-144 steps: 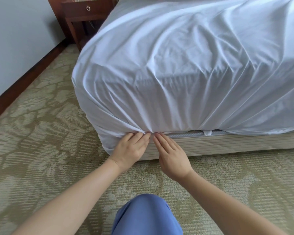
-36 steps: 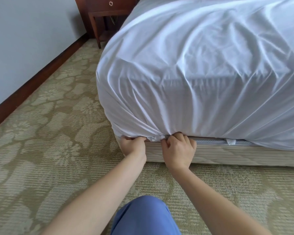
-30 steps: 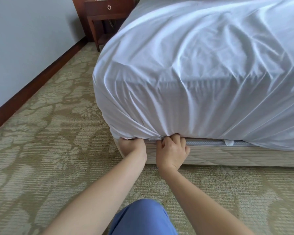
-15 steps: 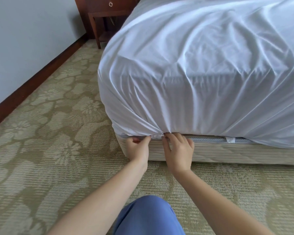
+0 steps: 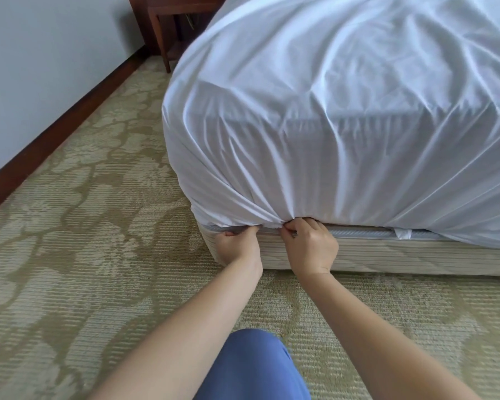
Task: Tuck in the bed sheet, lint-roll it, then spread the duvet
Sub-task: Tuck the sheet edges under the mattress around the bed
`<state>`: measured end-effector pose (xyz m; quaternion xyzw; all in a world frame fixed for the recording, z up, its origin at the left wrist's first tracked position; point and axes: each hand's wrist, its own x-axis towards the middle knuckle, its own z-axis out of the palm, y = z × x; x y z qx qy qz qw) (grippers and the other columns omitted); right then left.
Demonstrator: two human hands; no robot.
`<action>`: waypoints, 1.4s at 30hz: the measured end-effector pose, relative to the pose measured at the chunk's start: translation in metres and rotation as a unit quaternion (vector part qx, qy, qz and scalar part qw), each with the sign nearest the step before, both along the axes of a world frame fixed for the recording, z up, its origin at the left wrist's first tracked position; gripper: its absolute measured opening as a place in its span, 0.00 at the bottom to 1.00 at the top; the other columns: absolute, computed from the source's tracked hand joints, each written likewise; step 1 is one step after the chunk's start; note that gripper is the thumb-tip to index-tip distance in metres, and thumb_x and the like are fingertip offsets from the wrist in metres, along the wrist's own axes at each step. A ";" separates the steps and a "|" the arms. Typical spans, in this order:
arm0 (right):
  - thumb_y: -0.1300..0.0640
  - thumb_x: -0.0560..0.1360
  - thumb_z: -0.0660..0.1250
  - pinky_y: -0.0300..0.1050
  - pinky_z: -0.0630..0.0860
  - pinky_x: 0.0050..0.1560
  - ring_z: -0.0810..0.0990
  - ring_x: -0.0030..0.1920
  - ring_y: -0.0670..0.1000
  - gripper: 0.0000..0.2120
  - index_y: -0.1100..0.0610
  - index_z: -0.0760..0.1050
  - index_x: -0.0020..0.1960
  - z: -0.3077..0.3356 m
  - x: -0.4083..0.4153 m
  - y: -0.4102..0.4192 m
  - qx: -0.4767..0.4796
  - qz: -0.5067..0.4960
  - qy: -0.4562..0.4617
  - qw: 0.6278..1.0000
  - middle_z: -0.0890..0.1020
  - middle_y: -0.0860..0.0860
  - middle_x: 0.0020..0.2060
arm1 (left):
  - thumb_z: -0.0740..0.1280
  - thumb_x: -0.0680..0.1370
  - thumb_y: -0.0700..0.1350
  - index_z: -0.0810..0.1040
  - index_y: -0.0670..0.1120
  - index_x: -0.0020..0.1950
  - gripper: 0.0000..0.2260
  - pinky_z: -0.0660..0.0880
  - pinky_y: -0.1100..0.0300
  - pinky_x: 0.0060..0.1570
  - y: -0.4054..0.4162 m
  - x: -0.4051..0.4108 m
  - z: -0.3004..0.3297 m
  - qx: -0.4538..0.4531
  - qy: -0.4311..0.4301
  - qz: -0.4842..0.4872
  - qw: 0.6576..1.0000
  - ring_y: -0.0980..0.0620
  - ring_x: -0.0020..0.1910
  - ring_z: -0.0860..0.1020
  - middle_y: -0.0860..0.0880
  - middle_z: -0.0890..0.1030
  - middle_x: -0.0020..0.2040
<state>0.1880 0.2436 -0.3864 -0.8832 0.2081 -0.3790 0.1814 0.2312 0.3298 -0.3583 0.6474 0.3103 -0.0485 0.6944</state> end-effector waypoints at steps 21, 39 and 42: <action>0.46 0.73 0.69 0.43 0.72 0.37 0.79 0.38 0.47 0.09 0.51 0.82 0.40 0.027 -0.010 0.014 0.311 0.031 0.117 0.943 0.81 0.43 0.34 | 0.74 0.71 0.41 0.69 0.45 0.50 0.15 0.76 0.49 0.54 0.005 -0.003 0.001 0.022 -0.003 -0.056 0.998 0.46 0.48 0.77 0.49 0.77 0.46; 0.50 0.77 0.65 0.44 0.63 0.37 0.76 0.49 0.54 0.11 0.58 0.76 0.44 0.013 0.001 0.030 0.185 -0.027 0.141 0.972 0.79 0.51 0.45 | 0.74 0.72 0.44 0.71 0.46 0.41 0.11 0.73 0.53 0.47 0.016 -0.001 0.009 0.036 0.031 -0.109 0.993 0.41 0.57 0.78 0.44 0.80 0.48; 0.55 0.76 0.67 0.44 0.65 0.36 0.75 0.51 0.54 0.07 0.58 0.77 0.50 0.012 -0.013 0.023 0.117 0.061 0.136 0.982 0.78 0.51 0.47 | 0.71 0.74 0.46 0.71 0.45 0.40 0.11 0.72 0.54 0.45 0.012 -0.007 0.003 0.051 0.010 -0.103 0.993 0.41 0.52 0.79 0.48 0.78 0.41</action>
